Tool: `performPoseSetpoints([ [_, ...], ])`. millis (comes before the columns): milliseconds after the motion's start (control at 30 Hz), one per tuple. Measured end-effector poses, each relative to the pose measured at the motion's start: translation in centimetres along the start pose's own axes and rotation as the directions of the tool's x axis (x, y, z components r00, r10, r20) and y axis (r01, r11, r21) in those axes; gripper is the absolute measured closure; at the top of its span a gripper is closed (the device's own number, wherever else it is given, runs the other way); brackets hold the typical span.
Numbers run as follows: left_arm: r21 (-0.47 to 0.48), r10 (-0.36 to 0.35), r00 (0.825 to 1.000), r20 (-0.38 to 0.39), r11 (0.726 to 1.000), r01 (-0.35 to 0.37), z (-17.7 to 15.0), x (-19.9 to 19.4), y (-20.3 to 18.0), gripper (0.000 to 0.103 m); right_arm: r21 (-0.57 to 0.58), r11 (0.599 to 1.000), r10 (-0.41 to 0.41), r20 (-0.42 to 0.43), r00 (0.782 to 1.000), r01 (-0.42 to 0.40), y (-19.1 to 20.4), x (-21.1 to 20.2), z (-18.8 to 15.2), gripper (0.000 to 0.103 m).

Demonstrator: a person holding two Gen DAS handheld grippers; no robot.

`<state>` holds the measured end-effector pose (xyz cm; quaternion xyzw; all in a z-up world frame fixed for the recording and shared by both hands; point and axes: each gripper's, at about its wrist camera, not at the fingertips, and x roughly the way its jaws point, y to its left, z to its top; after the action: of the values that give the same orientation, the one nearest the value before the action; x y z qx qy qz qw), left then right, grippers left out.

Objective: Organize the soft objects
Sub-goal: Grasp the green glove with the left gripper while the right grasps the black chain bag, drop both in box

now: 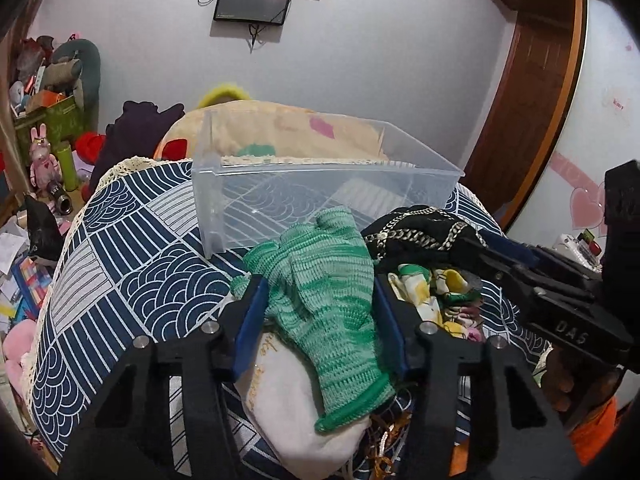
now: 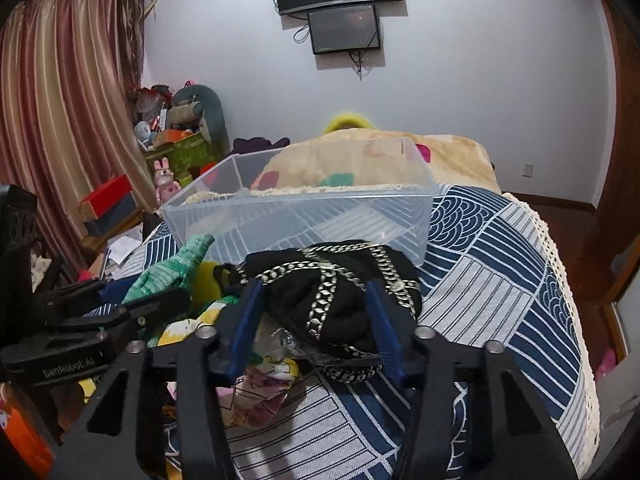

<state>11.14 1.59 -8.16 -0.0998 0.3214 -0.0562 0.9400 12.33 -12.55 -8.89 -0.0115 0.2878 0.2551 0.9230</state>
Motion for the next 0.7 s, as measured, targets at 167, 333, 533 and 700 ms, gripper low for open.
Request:
performPoseSetpoints([
  [167, -0.008, -0.004, 1.0, 0.005, 1.0, 0.004, 0.0, -0.3, 0.3, 0.066, -0.025, 0.999, -0.022, -0.005, 1.0, 0.022, 0.1, 0.3, -0.2, 0.076],
  [333, 0.003, 0.003, 1.0, 0.025, 1.0, -0.003, 0.2, -1.0, 0.0, 0.073, -0.015, 1.0, -0.027, 0.013, 1.0, 0.027, -0.2, -0.2, 0.1, 0.086],
  [533, 0.004, 0.013, 0.997, 0.08, 1.0, -0.013, 0.4, -2.7, -0.2, 0.076, -0.014, 0.999, -0.04, 0.07, 0.997, 0.041, -0.3, -1.7, 0.6, 0.089],
  [700, -0.006, 0.028, 0.995, 0.101, 1.0, -0.028, 1.0, -3.5, 0.1, 0.078, -0.02, 0.998, -0.057, 0.114, 0.992, 0.06, -0.2, -2.8, 1.3, 0.09],
])
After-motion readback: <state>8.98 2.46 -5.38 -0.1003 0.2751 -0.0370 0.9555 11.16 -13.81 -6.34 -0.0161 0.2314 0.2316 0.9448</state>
